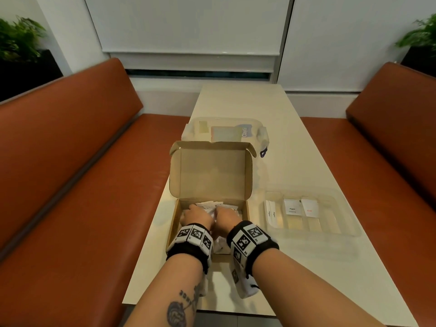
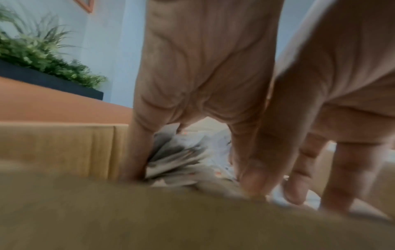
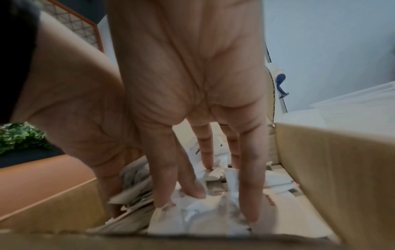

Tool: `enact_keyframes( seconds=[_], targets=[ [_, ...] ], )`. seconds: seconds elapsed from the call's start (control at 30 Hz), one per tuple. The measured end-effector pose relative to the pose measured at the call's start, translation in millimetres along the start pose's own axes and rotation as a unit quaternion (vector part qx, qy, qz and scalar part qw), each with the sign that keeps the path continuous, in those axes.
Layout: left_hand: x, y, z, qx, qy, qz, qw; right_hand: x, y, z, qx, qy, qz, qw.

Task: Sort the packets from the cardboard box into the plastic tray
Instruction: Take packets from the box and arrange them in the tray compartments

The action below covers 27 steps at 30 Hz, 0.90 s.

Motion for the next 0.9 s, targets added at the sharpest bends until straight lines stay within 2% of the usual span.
enact_keyframes(
  seconds=[0.1, 0.2, 0.4, 0.57, 0.77, 0.83, 0.9],
  targets=[
    [-3.1, -5.4, -1.3, 0.048, 0.003, 0.041, 0.998, -0.3, -1.2, 0.8, -0.002, -0.002, 0.003, 1.000],
    [-8.0, -6.1, -5.1, 0.054, -0.011, 0.041, 0.998, -2.3, -2.9, 0.0, -0.005, -0.006, 0.003, 1.000],
    [-18.2, -1.9, -6.7, 0.065, -0.058, -0.063, 0.994, -7.1, -8.2, -4.5, -0.045, -0.017, 0.082, 0.995],
    [-34.4, -5.4, -11.6, 0.106, -0.080, -0.148, 0.980, -16.9, -9.3, -6.7, -0.059, -0.056, 0.157, 0.984],
    [-55.2, -9.2, -16.2, 0.142, -0.088, -0.242, 0.956, -32.1, -7.4, -11.4, -0.083, -0.133, 0.252, 0.955],
    [-57.5, -10.0, -17.4, 0.145, -0.090, -0.274, 0.946, -35.3, -7.4, -13.6, -0.077, -0.133, 0.295, 0.943],
    [-56.6, -11.3, -19.3, 0.148, -0.092, -0.313, 0.934, -35.8, -8.1, -15.4, -0.066, -0.105, 0.359, 0.925]
  ],
)
Point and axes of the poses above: each hand's wrist, its own z-axis towards the middle knuckle, its own x-axis out of the palm, y = z × x, the point moved 3 cm from there along z, towards the middle knuckle, and after that the axes turned 2 degrees about y, right-handed, at the moved point
